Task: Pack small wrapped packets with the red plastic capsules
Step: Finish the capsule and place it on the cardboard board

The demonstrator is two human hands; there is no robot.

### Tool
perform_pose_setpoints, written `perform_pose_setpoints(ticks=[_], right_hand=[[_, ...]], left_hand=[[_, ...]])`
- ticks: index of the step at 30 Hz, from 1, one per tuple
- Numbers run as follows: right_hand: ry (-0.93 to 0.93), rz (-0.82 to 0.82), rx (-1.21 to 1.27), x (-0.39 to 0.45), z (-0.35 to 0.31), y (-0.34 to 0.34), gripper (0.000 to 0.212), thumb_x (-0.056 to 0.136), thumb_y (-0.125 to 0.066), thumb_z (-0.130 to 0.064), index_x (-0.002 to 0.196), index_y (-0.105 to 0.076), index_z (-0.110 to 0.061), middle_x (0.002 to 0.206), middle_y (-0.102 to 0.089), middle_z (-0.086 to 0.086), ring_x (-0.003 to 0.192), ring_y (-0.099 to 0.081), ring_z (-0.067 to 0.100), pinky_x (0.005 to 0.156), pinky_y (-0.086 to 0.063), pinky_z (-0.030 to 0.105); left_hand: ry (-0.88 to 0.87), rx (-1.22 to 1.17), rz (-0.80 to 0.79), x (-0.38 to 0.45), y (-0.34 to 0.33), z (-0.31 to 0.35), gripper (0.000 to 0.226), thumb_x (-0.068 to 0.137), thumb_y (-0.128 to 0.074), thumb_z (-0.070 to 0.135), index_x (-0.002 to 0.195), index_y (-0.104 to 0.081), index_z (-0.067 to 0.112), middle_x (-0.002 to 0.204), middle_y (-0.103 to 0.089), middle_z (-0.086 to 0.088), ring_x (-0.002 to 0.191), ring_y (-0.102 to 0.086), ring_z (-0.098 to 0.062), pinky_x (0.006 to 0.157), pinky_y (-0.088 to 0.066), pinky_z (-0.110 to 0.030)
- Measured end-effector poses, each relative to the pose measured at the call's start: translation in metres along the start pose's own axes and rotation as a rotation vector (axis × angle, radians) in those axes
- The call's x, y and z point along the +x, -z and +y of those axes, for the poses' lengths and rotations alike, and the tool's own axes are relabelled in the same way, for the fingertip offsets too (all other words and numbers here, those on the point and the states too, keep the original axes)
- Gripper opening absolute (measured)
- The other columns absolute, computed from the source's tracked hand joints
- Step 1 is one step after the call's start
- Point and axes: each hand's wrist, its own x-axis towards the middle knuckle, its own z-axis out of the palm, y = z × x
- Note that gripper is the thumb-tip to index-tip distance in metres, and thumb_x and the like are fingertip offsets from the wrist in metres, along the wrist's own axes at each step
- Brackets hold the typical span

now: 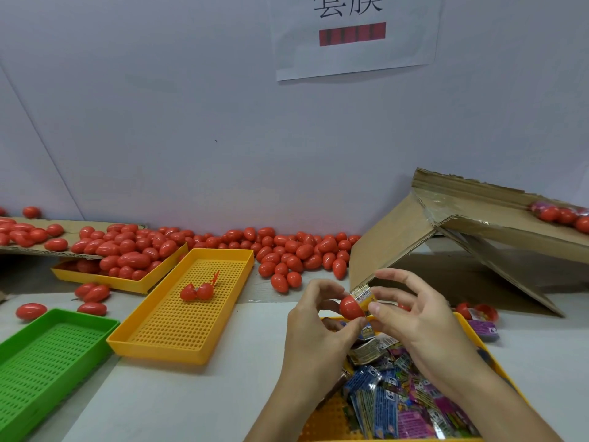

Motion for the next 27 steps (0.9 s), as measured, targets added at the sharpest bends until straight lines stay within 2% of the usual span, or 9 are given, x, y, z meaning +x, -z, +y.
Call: perform_pose_setpoints(ticks=[4, 11, 15, 19, 24, 27], right_hand=[[0.013, 0.003, 0.025, 0.0006, 0.0013, 0.0010, 0.044, 0.084, -0.073, 0.001, 0.118, -0.065, -0.026, 0.104, -0.074, 0.005, 0.099, -0.073, 0.026, 0.081, -0.058, 0.040], [0.037, -0.005, 0.030, 0.0009, 0.0017, 0.0009, 0.044, 0.082, -0.074, -0.001, 0.118, -0.065, -0.026, 0.104, -0.074, 0.003, 0.100, -0.073, 0.024, 0.081, -0.056, 0.037], [0.027, 0.010, 0.037, 0.0010, 0.0016, 0.0007, 0.042, 0.084, -0.072, 0.001, 0.117, -0.065, -0.024, 0.101, -0.075, 0.002, 0.099, -0.073, 0.023, 0.079, -0.057, 0.034], [0.010, 0.008, 0.049, 0.0004, 0.0011, -0.0009, 0.039, 0.086, -0.071, 0.001, 0.117, -0.066, -0.022, 0.099, -0.074, 0.002, 0.099, -0.073, 0.026, 0.080, -0.059, 0.037], [0.002, 0.003, 0.078, 0.0000, 0.0002, -0.0013, 0.035, 0.086, -0.070, 0.001, 0.114, -0.068, -0.021, 0.098, -0.074, 0.005, 0.099, -0.073, 0.026, 0.077, -0.060, 0.034], [-0.001, -0.002, 0.083, 0.0001, 0.0000, -0.0014, 0.035, 0.086, -0.069, 0.001, 0.113, -0.068, -0.021, 0.097, -0.074, 0.002, 0.099, -0.073, 0.024, 0.073, -0.060, 0.029]], left_hand=[[-0.020, -0.007, -0.001, -0.0007, 0.0012, 0.0023, 0.031, 0.080, -0.082, 0.011, 0.095, -0.062, 0.029, 0.090, -0.065, 0.018, 0.082, -0.064, -0.008, 0.063, -0.053, -0.020], [-0.024, -0.013, 0.000, -0.0020, 0.0014, 0.0051, 0.027, 0.082, -0.080, 0.014, 0.093, -0.064, 0.033, 0.090, -0.066, 0.020, 0.085, -0.064, -0.007, 0.064, -0.053, -0.017], [-0.026, -0.009, 0.008, -0.0014, 0.0017, 0.0046, 0.031, 0.080, -0.082, 0.011, 0.096, -0.064, 0.031, 0.090, -0.066, 0.019, 0.085, -0.064, -0.005, 0.066, -0.055, -0.022], [-0.043, 0.008, 0.001, -0.0007, 0.0019, 0.0039, 0.033, 0.078, -0.083, 0.011, 0.097, -0.063, 0.029, 0.092, -0.065, 0.020, 0.093, -0.063, -0.003, 0.069, -0.056, -0.023], [-0.060, -0.045, 0.003, -0.0010, 0.0014, 0.0052, 0.026, 0.081, -0.080, 0.011, 0.097, -0.064, 0.024, 0.089, -0.066, 0.013, 0.092, -0.063, -0.008, 0.067, -0.054, -0.019], [-0.068, -0.060, 0.017, -0.0010, 0.0015, 0.0060, 0.025, 0.084, -0.077, 0.010, 0.099, -0.062, 0.024, 0.092, -0.067, 0.016, 0.094, -0.064, -0.006, 0.069, -0.055, -0.020]])
